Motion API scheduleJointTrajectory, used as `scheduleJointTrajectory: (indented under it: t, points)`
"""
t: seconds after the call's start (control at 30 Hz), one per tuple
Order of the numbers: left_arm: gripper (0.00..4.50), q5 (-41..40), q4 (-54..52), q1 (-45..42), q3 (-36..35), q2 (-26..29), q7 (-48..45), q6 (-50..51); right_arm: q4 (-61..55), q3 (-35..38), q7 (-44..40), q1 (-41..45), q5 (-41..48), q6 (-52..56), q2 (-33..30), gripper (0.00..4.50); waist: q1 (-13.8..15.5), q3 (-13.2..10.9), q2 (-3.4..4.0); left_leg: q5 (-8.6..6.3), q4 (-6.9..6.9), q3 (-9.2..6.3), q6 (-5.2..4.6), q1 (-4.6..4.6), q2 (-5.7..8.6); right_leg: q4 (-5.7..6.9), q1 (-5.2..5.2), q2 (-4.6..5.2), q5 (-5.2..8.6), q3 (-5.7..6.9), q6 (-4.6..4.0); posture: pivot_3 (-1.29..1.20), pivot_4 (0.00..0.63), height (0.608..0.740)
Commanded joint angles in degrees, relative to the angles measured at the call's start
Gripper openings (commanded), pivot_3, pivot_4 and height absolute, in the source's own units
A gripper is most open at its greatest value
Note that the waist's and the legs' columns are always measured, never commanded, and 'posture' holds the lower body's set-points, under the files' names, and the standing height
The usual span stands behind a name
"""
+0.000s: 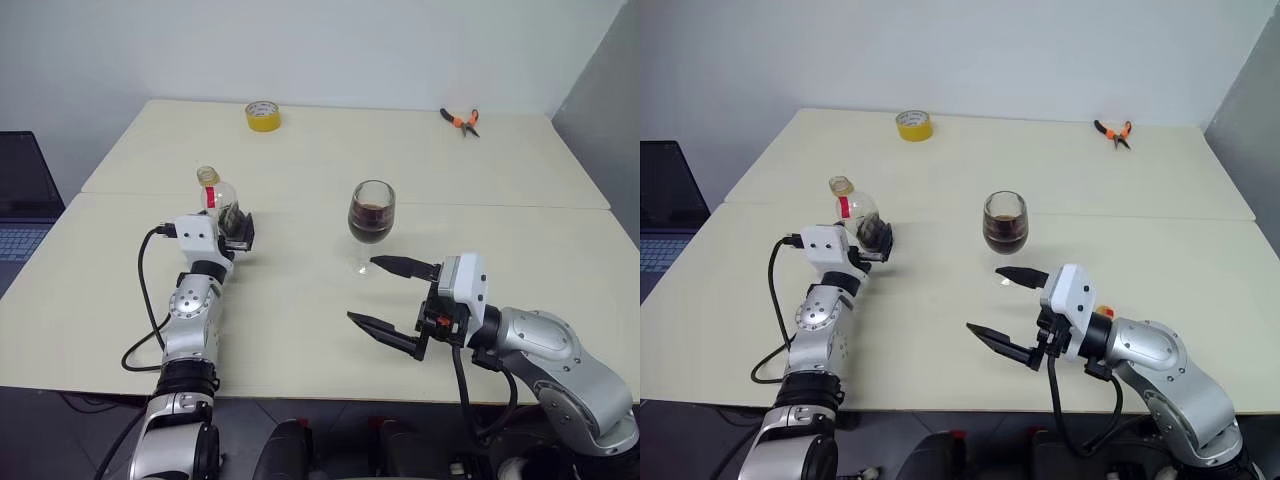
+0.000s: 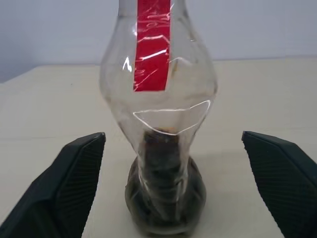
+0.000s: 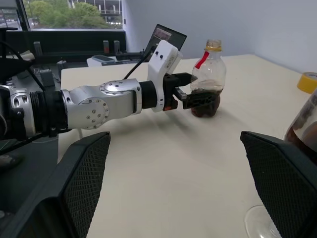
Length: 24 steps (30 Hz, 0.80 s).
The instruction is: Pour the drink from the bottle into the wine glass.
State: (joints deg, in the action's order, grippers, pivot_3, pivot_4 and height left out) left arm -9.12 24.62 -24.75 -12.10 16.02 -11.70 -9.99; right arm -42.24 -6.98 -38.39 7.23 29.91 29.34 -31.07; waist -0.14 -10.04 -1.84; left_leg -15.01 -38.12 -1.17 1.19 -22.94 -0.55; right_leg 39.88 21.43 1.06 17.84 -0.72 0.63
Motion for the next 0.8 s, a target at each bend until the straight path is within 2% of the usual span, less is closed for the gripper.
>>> scheduleJointTrajectory:
  t: [0.03, 0.1, 0.23, 0.37, 0.6, 0.7, 0.8]
  points:
    - [4.48, -0.6, -9.0, 3.2, 0.0, 0.2, 0.2, 2.5, -0.6, 1.2, 0.7, -1.5, -1.4, -2.5, -0.1, 4.5, 0.0, 0.0, 0.0, 0.0, 0.0, 0.0, 0.0, 0.0, 0.0, 0.0, 0.0, 0.0, 0.0, -0.01, 0.0, 0.0, 0.15, 0.74]
    - [4.48, 0.3, -14.5, 6.3, -0.2, 0.6, 1.3, 5.4, 0.1, 1.9, 2.4, -3.2, -4.5, -4.5, 0.1, 4.5, 0.0, 0.0, -0.01, 0.0, 0.03, 0.0, 0.0, 0.01, -0.01, -0.02, -0.01, 0.0, 0.0, -0.01, 0.0, 0.0, 0.15, 0.74]
    - [4.48, 2.1, -28.8, 14.3, -0.3, 0.2, 5.1, 14.0, 4.2, 4.7, 6.3, -9.2, -7.4, -10.4, 4.4, 4.5, 0.0, 0.0, -0.07, 0.0, 0.08, 0.0, 0.01, 0.03, -0.03, -0.05, -0.04, 0.01, 0.0, -0.04, 0.0, 0.0, 0.15, 0.74]
    - [4.48, 5.2, -36.0, 20.0, 2.3, -0.7, 6.6, 16.6, 11.1, 5.7, 9.0, -11.7, -8.7, -15.9, 10.2, 4.5, 0.0, 0.1, -0.08, -0.01, 0.09, 0.01, 0.0, 0.08, -0.02, -0.03, -0.06, 0.01, 0.0, -0.05, 0.0, 0.0, 0.15, 0.74]
    - [4.48, 5.8, -37.8, 23.3, 3.7, -3.2, 7.2, 18.1, 23.9, 10.4, 20.3, -7.6, -12.9, -26.0, 21.9, 4.5, 0.0, 0.1, -0.06, -0.01, 0.11, 0.03, 0.0, 0.09, -0.01, -0.01, -0.05, 0.0, 0.0, -0.06, 0.0, 0.0, 0.15, 0.74]
    - [4.48, 5.0, -37.0, 23.6, 4.0, -3.8, 6.3, 18.8, 31.0, 11.5, 25.0, -4.6, -18.2, -31.9, 23.8, 4.5, 0.0, 0.1, -0.05, -0.01, 0.12, 0.05, 0.0, 0.09, -0.01, -0.01, -0.03, 0.0, 0.01, -0.08, -0.01, 0.0, 0.15, 0.74]
    - [4.48, 5.3, -36.9, 23.3, 3.8, -4.2, 6.6, 18.4, 34.4, 12.3, 26.1, -3.4, -18.8, -34.4, 24.6, 4.5, 0.0, 0.1, -0.05, -0.01, 0.15, 0.07, 0.0, 0.09, -0.01, -0.01, -0.01, -0.01, 0.01, -0.08, -0.01, 0.0, 0.15, 0.74]
